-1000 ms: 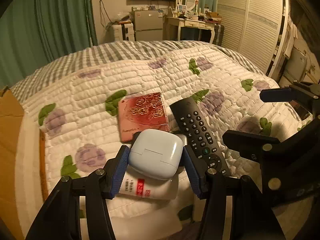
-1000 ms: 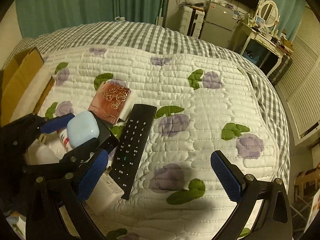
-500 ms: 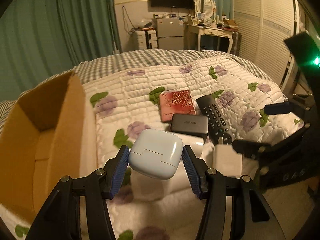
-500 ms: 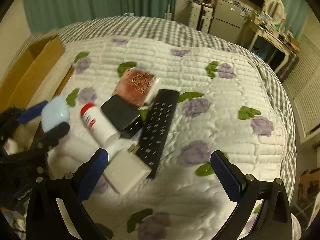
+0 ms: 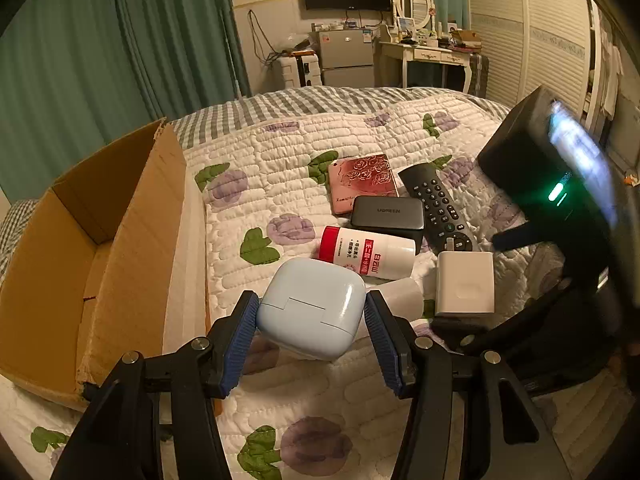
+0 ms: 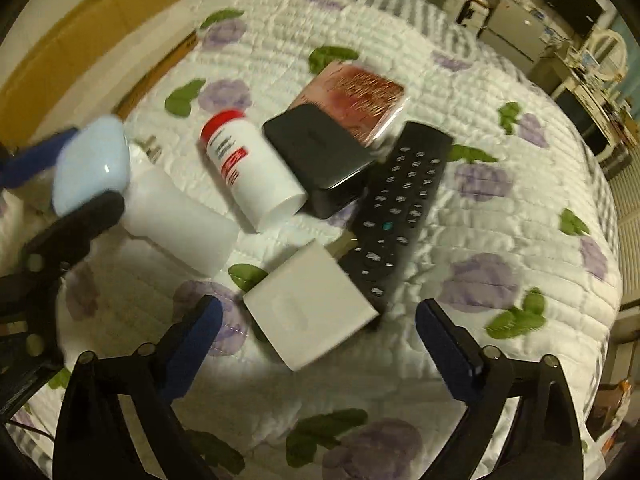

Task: Organize rigid objects
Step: 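Drop the earbud case into the box with left tool while right grasps square charger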

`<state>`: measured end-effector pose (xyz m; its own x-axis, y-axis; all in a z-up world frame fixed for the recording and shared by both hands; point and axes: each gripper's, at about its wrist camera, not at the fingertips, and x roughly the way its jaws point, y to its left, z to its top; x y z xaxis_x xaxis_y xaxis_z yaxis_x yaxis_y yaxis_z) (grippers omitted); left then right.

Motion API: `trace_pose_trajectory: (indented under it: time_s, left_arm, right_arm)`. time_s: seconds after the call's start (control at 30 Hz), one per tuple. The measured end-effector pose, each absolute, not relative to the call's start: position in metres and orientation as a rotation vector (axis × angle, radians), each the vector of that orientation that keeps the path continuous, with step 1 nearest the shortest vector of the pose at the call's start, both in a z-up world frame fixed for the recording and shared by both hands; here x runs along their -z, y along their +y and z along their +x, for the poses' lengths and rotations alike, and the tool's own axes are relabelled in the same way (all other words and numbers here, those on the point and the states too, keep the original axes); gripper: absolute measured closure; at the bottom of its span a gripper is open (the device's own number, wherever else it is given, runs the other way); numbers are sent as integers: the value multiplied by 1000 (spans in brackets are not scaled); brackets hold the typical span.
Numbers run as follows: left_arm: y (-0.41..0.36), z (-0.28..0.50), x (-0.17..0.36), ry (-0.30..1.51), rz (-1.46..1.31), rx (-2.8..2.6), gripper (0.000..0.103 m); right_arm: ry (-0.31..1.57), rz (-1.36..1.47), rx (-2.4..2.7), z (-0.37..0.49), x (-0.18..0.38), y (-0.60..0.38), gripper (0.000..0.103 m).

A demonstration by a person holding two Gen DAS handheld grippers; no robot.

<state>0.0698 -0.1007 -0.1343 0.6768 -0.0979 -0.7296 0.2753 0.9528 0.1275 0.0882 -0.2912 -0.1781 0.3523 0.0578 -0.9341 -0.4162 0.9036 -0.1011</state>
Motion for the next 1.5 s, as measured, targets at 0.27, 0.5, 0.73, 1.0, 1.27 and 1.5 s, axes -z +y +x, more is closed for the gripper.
trace_pose_trajectory:
  time_s: [0.27,0.5,0.73,1.0,1.27,1.5]
  left_arm:
    - [-102,59,127,814,220,217,48]
    - [-97,31,84,759,181,257,48]
    - [-62,13,11,620,140,274,47]
    - [23,42,-8,615,109,162,47]
    - [84,85,38,725,80,99,47]
    - [92,99,68,763,52,167,45]
  right_arm:
    - [1182,-387,-313,90,187,-286,33]
    - [1050,-365,-248,62,142,-297,33]
    - [939,-282,-195,29,77,-300,34]
    - [812,-280,-188,13,0,-271,34]
    - [742,-281,-276,31,-26,-204,34]
    - [771,-294,-347,51,-6,-152,34]
